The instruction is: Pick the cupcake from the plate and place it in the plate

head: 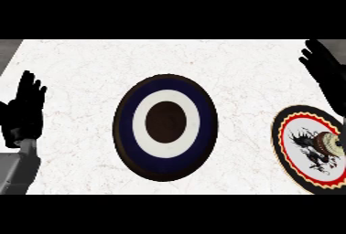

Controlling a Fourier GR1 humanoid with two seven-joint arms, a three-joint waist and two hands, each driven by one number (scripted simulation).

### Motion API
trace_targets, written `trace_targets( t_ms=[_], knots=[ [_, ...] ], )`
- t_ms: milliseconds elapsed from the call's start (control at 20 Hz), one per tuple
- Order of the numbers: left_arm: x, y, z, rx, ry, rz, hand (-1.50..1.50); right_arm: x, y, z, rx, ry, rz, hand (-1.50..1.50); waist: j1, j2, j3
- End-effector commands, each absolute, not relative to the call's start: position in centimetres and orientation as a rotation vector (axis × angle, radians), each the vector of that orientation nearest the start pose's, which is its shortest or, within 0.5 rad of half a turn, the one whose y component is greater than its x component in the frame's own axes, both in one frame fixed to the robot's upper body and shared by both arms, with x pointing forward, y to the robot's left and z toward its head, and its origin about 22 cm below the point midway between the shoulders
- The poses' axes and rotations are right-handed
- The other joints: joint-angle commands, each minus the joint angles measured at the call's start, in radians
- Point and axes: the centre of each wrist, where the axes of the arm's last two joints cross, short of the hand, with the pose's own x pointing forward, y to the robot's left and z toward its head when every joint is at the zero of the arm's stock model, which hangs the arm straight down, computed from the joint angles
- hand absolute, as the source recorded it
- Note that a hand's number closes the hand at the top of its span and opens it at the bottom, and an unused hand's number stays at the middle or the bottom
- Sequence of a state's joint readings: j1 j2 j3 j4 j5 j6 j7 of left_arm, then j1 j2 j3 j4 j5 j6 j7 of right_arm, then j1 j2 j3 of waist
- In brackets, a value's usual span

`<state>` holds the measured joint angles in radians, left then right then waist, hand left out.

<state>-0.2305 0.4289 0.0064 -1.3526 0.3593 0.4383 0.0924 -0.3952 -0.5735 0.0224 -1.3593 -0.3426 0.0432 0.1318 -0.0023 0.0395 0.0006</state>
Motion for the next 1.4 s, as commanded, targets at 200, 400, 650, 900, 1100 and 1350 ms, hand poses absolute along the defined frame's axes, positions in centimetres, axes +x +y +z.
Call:
trace_targets(
  t_ms=[200,400,650,900,1100,1350],
  knots=[
    [26.2,34.3,2.2,0.529,-1.494,-0.091,0.0,31.0,-38.7,11.3,0.028,-1.788,-0.486,-1.5,-0.059,-0.057,0.01],
    [24.2,33.8,0.4,0.495,-1.471,-0.205,0.0,27.1,-43.9,8.9,-0.635,-1.762,-0.631,-1.5,-0.057,-0.048,0.002],
    [22.7,34.8,-0.1,0.489,-1.473,-0.261,0.0,22.1,-41.7,5.7,-0.725,-1.881,-0.885,-1.5,-0.051,-0.054,-0.001],
    [21.7,34.7,-0.1,0.48,-1.491,-0.278,0.0,15.7,-37.7,5.9,-0.667,-1.909,-0.803,-1.5,-0.017,-0.045,-0.002],
    [21.8,33.9,-0.2,0.479,-1.514,-0.291,0.0,14.2,-41.2,5.8,-0.641,-1.74,-0.505,-1.5,-0.011,-0.042,-0.001],
    [21.9,34.0,0.1,0.469,-1.508,-0.299,0.0,13.8,-42.1,9.1,-0.729,-1.507,-0.271,-1.5,0.002,-0.038,-0.003]
  ],
)
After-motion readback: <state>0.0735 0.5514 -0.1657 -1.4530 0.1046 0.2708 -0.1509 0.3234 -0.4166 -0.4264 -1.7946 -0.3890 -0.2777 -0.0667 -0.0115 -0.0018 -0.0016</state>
